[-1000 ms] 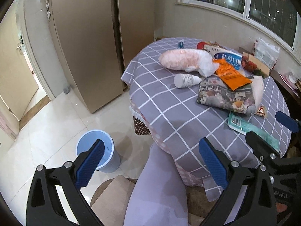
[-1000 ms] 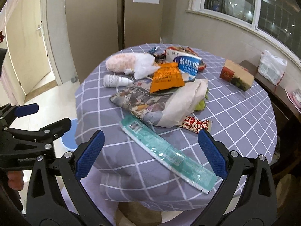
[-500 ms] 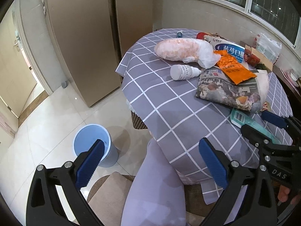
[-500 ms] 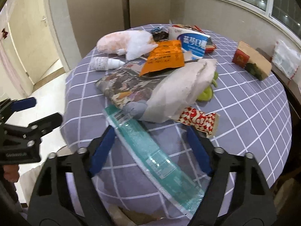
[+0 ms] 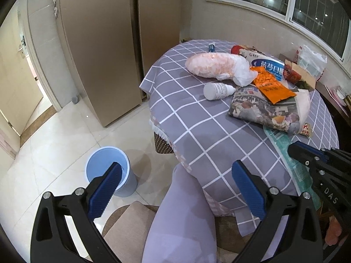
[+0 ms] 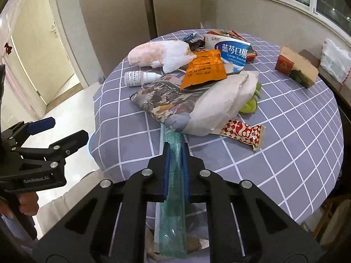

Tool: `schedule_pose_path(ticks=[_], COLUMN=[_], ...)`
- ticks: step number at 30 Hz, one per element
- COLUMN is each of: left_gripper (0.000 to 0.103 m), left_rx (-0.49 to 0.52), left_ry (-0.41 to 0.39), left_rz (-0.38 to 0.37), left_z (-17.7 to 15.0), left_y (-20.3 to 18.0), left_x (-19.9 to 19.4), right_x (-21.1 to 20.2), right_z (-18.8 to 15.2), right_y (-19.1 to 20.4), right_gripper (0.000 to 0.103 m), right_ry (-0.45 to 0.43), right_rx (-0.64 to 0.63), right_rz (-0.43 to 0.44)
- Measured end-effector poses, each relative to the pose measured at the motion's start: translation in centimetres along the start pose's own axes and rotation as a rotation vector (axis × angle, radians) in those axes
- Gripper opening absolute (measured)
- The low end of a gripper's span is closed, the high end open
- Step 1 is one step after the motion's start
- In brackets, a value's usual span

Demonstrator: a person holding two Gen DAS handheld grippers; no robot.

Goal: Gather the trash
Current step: 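Lift the teal package with the right tool while the left tool grasps the white bottle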

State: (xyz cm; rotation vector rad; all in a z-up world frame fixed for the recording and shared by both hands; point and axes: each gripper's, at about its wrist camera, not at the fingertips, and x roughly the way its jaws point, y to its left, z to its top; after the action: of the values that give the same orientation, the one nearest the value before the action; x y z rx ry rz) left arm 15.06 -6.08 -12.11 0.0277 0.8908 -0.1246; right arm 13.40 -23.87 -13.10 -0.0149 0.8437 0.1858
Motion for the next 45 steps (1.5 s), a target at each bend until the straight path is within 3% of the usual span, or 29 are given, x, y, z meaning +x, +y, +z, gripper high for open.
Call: schedule_pose_path(ticks=[3,5,7,8,9,12,17,25,33,39,43,45], left_gripper=[0.098,0.098,0.098,0.098,0.098,0.098,0.098,0.098,0.098,0.097,0.08,0.076], left_rx=[-0.007,-0.009,-0.011,-0.012,-0.013,-0.02,-0.022,-0.022,-0.003,0.086,0.161,0.181], left_ry=[-0.004,-0.005,-0.005,-0.005,-0.005,-0.002,0.0,-0.029,-0.08,-0.065,-0.015,0.019], left_rz=[0.004,0.007,0.006,0.006,0.007,0.012,0.003,0.01,0.008,-0.134,-0.227,-0.253], left_z=[0.1,0.1,0.0,0.0,0.0,-0.1,-0.1,-0.1,1.6,4.6,6.5,7.3], left_y=[0.4,0.6,0.7,0.8,0.9,1.2,1.2,1.6,2.2,0.5,-1.3,-2.3], left_x=[-0.1,-0.1,-0.1,-0.1,-0.1,0.1,0.0,-1.0,-1.5,0.4,2.9,4.5], right_x=[0.6,0.7,0.8,0.8,0.8,0.7,0.5,0.4,-1.7,-2.4,-1.9,-1.6], right_z=[0.3,0.3,0.0,-0.2,-0.4,-0.8,-0.6,-0.4,1.6,3.6,4.5,4.7], right_y=[-0.8,-1.1,-0.8,-0.4,0.2,1.3,1.2,2.8,3.9,1.7,0.1,-0.6], right_gripper=[0.015,0.025,0.042,0.044,0.043,0.027,0.026,0.026,0.026,0.026,0.026,0.026], right_ry=[0.013,0.018,0.02,0.017,0.016,0.009,0.025,0.04,-0.047,-0.114,-0.117,-0.114], right_rx=[0.045,0.063,0.051,0.03,0.002,-0.054,-0.05,-0.049,-0.054,0.018,0.071,0.092], right_rz=[0.014,0.015,0.014,0.009,-0.015,-0.047,-0.026,0.092,0.141,0.068,-0.005,-0.027])
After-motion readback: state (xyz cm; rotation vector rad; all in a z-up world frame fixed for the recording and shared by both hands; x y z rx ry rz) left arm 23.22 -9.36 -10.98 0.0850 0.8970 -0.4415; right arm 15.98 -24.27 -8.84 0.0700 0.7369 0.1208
